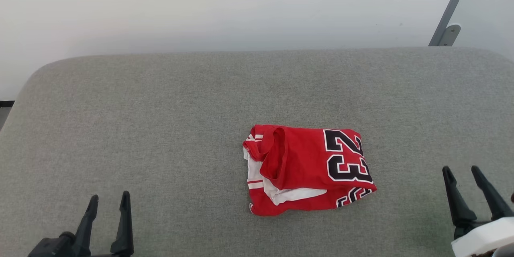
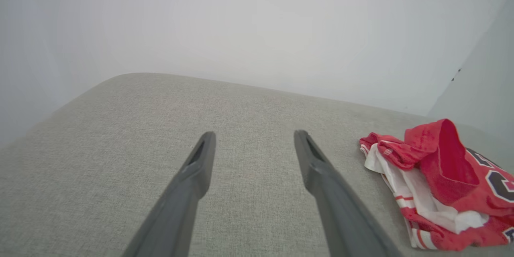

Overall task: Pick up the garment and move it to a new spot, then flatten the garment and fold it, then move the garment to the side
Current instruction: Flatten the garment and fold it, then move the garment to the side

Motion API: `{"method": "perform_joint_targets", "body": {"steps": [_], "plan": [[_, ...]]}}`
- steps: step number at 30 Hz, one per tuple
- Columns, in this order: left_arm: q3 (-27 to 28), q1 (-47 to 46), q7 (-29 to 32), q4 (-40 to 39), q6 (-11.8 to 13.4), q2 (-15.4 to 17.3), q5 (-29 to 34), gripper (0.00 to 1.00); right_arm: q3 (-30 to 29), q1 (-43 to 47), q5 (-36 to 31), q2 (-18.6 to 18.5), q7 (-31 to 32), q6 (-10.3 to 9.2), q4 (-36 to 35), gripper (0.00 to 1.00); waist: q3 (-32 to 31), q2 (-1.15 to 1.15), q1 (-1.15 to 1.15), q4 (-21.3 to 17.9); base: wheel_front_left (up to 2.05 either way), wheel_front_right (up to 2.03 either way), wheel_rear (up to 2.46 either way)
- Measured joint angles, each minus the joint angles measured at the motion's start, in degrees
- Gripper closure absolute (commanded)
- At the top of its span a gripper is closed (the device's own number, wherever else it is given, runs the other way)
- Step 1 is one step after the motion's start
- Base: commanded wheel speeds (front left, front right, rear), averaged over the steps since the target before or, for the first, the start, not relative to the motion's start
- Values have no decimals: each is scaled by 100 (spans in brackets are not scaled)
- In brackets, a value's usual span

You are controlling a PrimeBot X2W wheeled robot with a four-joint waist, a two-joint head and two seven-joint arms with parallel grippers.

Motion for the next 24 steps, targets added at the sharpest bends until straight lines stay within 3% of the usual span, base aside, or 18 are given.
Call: {"method": "perform_joint_targets", "body": {"steps": [12,24], "plan": [[-20,10,0,4,0,26,8,0,-402,209,-353,392,-29,-1,-92,0,33,0,0,-67,0,0,0],[-94,-93,0,-19,0,27,51,0,-457,250,-586,483,-31,0,-324,0,88,0,0,8,0,0,0]]}}
